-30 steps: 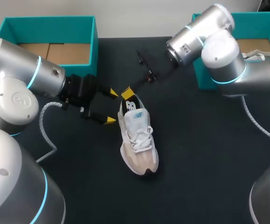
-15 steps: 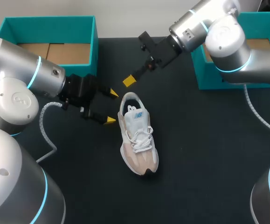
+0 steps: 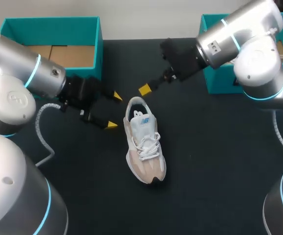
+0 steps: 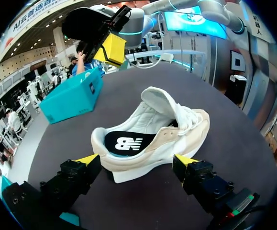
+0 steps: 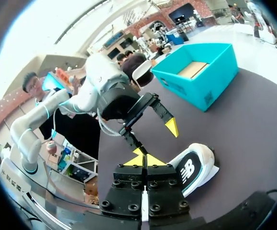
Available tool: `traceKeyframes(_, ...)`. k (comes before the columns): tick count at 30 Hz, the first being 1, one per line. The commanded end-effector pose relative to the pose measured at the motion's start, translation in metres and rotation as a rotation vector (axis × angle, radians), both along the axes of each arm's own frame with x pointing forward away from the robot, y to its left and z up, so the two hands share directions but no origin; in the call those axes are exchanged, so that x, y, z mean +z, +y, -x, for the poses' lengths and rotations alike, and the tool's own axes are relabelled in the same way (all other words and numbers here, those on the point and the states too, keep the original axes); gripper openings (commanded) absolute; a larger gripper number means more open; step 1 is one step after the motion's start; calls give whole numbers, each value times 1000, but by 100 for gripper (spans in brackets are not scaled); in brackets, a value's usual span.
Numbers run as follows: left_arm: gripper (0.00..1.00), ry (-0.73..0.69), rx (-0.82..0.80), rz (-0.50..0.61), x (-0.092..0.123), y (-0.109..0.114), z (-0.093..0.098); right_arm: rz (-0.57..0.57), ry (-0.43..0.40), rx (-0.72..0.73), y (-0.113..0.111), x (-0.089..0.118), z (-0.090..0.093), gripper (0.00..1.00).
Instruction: Take the shoe out of the shoebox, open the shoe tongue, remove and reinsert the insole, then place the shoe into the shoebox
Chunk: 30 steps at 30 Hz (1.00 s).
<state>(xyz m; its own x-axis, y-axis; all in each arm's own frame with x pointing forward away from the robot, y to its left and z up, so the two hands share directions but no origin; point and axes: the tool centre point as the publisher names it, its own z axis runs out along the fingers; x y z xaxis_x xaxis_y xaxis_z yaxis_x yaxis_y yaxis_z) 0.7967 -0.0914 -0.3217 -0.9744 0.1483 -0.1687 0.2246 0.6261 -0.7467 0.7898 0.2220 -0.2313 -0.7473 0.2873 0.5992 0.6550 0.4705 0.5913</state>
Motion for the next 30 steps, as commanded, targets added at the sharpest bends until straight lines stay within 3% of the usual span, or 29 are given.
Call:
traceKeyframes(1, 100, -17, -31, -32, 26, 20, -3, 22, -24, -36, -1, 1, 5, 0)
traceKeyframes(9, 100, -71, -62, -71, 65, 56, -21, 22, -24, -36, -1, 1, 5, 0)
traceKeyframes(19, 100, -110, -29, -85, 100, 86, -36, 394, -46, -295, 3, -20, 0, 0)
traceKeyframes(30, 100, -111, -31, -86, 113, 99, -48, 587, -135, -417, 4, -20, 3, 0)
